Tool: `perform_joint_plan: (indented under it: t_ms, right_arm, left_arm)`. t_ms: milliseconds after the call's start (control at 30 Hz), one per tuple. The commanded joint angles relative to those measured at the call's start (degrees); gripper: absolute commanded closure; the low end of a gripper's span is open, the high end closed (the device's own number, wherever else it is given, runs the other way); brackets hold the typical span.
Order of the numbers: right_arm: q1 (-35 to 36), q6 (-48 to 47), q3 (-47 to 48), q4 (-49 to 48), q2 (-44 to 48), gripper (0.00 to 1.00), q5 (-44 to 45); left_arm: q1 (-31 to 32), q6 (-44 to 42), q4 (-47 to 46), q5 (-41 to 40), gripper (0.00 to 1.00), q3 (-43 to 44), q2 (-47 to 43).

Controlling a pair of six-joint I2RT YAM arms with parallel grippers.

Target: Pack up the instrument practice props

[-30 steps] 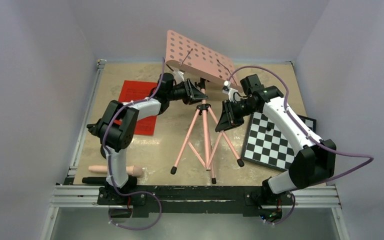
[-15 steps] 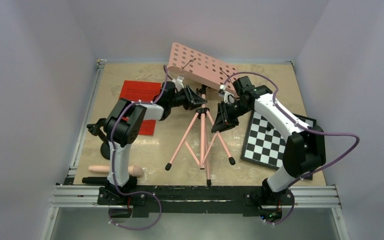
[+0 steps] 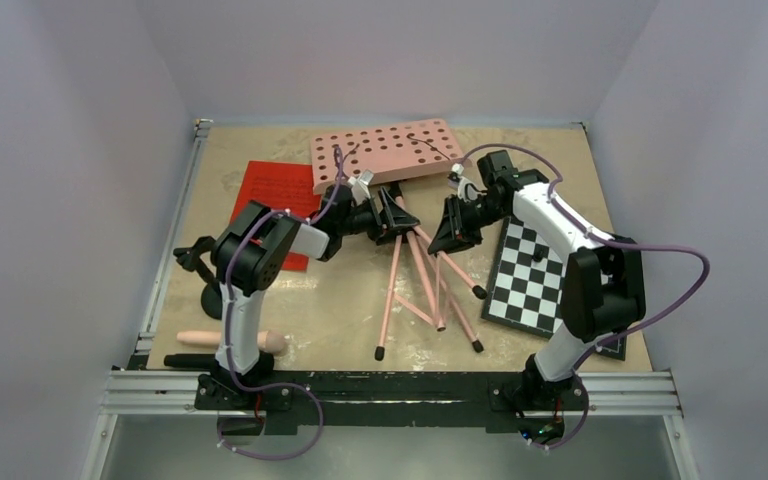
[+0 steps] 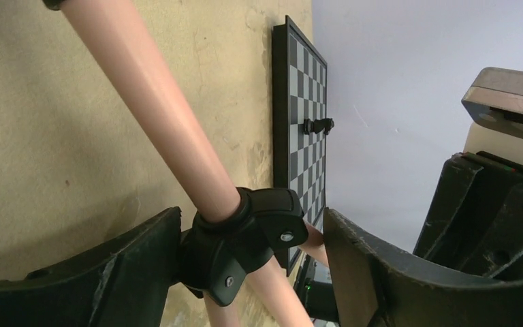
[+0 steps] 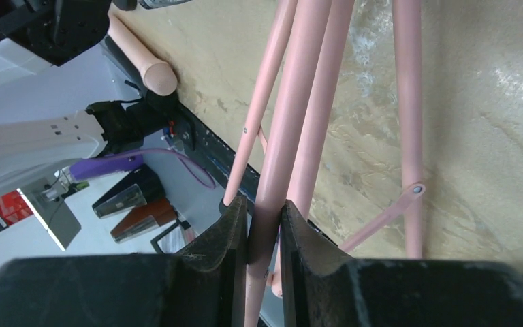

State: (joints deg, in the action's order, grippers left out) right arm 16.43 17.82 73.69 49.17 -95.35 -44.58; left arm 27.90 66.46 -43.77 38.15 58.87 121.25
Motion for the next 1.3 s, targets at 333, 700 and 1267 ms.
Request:
perform_joint_plan:
  t_ms: [333,700,1267]
  right_arm:
    - [0.0,-3.32,1.4,-11.11,0.91,1.0,-8.08]
    - [1.56,-4.81,5.55,-13.14,-4.53,1.0,-1.87]
    - [1.15,-12.07,6.62,-5.59,-2.1,0.01,-9.93]
  left_arm:
    - [-4.18,-17.42,14.88,6.86,0.16,-3.57,-17.7]
    - [-8.01,-40.77,53.22,-0.99,0.15,3.34,-25.68]
    - [-6.26,-51.54,63.24,7.62,0.39,-1.28,-24.62]
